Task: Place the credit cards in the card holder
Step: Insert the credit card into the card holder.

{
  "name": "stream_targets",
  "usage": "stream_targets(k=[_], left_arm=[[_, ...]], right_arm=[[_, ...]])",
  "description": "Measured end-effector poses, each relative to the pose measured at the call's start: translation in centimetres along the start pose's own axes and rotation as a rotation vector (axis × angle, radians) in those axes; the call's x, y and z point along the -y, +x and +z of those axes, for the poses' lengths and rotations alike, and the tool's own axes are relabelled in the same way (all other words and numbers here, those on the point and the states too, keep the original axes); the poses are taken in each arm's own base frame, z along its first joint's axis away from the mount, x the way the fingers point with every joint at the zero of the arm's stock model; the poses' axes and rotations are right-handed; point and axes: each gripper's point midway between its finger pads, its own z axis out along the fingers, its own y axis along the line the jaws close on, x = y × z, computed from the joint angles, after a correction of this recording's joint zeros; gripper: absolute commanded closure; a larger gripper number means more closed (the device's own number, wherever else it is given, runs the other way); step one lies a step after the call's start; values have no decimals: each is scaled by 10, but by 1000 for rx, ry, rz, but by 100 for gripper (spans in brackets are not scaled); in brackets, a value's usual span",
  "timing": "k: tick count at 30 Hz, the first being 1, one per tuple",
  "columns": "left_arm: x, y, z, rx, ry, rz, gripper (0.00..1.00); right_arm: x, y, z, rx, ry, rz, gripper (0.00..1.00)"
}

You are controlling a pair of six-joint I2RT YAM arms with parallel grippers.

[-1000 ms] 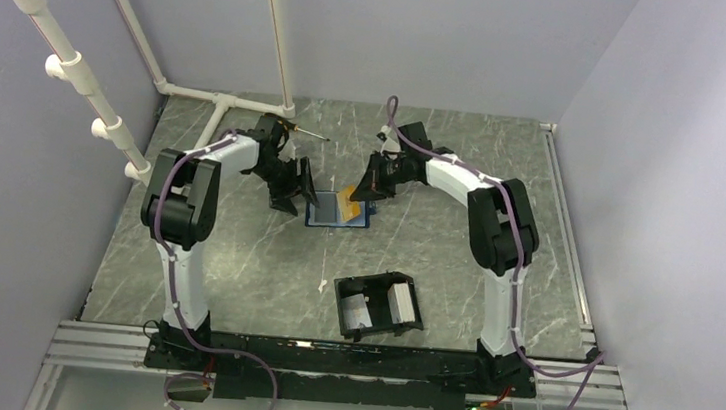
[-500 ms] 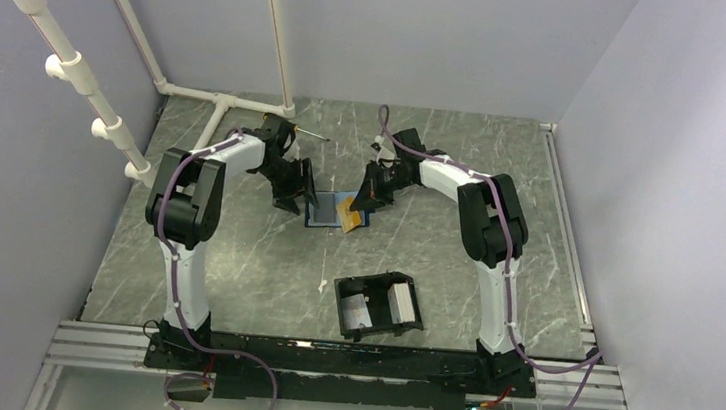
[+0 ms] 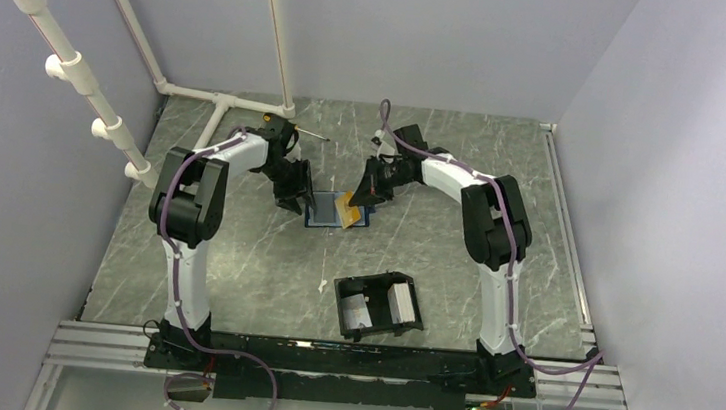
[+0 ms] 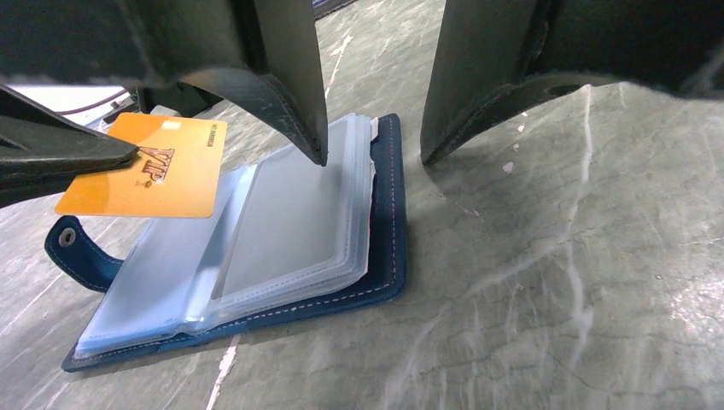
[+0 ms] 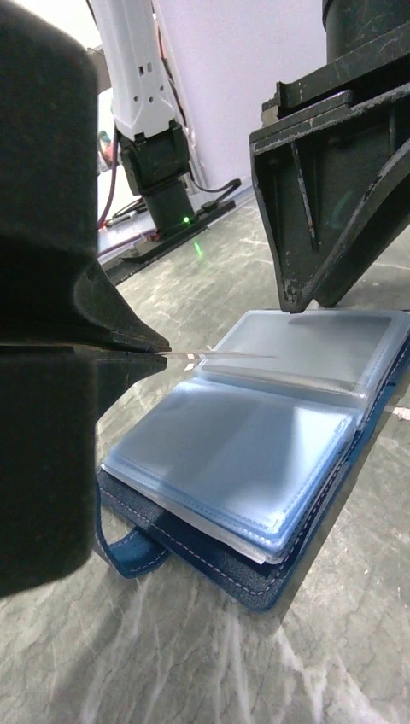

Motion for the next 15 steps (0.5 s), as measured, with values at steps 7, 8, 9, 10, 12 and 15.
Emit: stream_targets(k=[7,8,9,10,12,15], left_arm=[[0,0,0,-7,-6,-4,49],[0,0,0,-6,-7,-5,49],[0,0,1,-7,-7,-5,50],[0,0,1,-8,-8,-5,50],[-1,0,1,-10,-10,-7,51],[-1,0,1,-10,-12,-7,53]], right_arm=[[-1,-2,0,5,-5,-9,100],[-1,-1,0,4,-5,-8,100],[0,-1,1,3,-4,-7,100],[2,-1,2,1,-4,-4,100],[6,-1,6,-4,-3,0,100],[13,1,11,-15,-1,12,100]])
